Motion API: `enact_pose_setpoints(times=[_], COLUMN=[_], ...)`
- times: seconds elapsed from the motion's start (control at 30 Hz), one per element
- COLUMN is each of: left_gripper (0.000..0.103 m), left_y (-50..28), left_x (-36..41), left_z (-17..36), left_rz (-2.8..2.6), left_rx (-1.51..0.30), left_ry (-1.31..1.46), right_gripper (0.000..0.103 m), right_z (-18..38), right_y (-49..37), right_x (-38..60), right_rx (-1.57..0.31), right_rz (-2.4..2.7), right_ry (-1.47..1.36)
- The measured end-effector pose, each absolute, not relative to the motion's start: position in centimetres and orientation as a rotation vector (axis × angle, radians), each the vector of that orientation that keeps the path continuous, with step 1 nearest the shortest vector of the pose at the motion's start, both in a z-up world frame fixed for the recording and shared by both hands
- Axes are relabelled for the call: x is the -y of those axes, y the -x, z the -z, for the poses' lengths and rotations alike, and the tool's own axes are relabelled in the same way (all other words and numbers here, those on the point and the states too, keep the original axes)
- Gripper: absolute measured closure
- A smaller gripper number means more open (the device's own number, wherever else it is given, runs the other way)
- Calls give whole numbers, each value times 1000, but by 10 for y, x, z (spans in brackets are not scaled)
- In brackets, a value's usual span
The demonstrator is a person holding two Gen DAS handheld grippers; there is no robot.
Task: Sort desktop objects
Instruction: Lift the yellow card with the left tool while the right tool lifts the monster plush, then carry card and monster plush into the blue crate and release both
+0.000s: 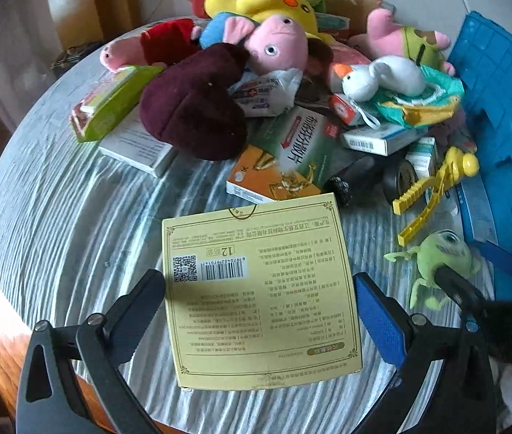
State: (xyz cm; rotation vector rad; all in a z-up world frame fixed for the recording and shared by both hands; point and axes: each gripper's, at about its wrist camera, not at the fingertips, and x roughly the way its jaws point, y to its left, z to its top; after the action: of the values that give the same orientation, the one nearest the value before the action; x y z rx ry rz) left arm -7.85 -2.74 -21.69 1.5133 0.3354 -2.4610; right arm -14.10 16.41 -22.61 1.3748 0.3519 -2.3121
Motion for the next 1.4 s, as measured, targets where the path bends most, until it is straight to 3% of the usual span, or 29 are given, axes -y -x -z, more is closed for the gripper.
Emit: enact_pose_setpoints(times=[0.07,0.17,0.3,0.6,0.97,1.4], left_gripper=[0,0,0,0,0,0], left_y=[79,81,82,81,73,76], left_x=[26,25,20,0,-9,-41], left_z=[220,223,217,169,110,55], left_rz=[2473,2495,2546,2720,2889,3060], left_rx=[-319,-293,-249,-143,-95,-22], left_ry=[-1536,-1570,-1594,-1531,-1368,-1238], right_gripper=[4,39,40,40,40,40], right_z=[243,264,258,182,80,13], right_y=[149,148,138,112,86,62], right_x=[-161,-163,-173,-171,-161,-185], right_rx=[-346,-337,-262,-195,-240,-255], right_rz=[2312,2316,2348,2472,2617,2760], right_ry=[-1443,-1547,-1558,-1366,-1114,-946])
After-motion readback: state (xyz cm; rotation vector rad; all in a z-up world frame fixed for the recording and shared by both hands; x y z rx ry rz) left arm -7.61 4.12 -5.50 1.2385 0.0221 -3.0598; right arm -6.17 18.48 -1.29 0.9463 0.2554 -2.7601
